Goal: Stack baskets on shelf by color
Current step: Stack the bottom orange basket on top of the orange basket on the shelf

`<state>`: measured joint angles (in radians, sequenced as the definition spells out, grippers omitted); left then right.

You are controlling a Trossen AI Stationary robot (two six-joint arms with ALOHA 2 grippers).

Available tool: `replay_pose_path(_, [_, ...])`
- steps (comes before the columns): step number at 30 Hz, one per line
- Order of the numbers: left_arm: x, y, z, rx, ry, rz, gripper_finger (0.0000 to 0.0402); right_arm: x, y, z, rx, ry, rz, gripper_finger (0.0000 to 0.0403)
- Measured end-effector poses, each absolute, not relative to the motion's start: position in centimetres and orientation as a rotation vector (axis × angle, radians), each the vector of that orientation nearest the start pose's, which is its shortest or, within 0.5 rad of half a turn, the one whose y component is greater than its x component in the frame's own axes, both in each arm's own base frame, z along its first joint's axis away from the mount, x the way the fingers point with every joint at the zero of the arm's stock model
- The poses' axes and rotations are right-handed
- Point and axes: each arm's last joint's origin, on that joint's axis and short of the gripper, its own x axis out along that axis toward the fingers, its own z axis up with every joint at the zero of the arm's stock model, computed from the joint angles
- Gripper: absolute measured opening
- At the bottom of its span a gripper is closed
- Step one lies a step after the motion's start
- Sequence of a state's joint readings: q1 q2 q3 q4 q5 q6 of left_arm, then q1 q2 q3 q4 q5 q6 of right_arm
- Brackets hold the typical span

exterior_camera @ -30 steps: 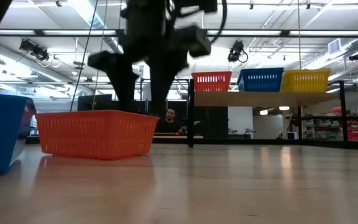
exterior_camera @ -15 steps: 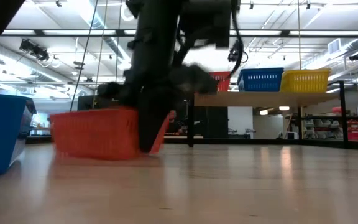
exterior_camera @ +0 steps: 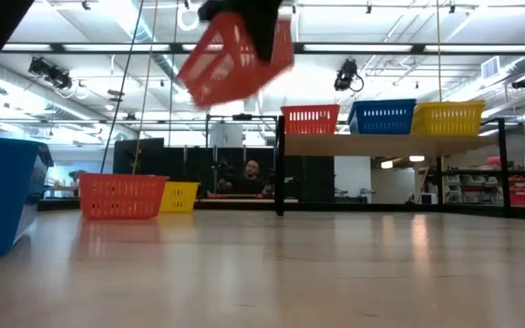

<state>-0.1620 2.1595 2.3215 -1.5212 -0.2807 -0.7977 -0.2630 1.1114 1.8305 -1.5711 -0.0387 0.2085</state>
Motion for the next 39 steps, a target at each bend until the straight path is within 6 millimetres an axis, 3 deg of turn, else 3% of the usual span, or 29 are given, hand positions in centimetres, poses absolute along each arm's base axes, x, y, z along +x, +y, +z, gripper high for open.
replay_pose_path(6, [40.4,-2.8,36.0,-0.085,1.095,0.519,0.0002,10.8,-2.9,47.4,0.329,0.818,-0.330,0.0190])
replay_pose_path(12, [40.4,1.4,36.5,0.055,1.124,0.486,0.0003,10.8,-3.0,47.4,0.385,0.800,-0.411,0.0190])
replay_pose_path(23, [42.1,8.2,38.7,0.385,0.905,0.310,0.0005,10.7,-3.1,47.4,0.511,0.772,-0.486,0.0190])
replay_pose_path(34, [42.5,12.8,37.7,0.416,0.864,0.173,0.0006,10.7,-3.1,47.4,0.551,0.761,-0.511,0.0190])
replay_pose_path(39, [42.8,14.2,35.9,0.343,0.901,0.091,0.0006,10.7,-3.1,47.4,0.550,0.761,-0.511,0.0190])
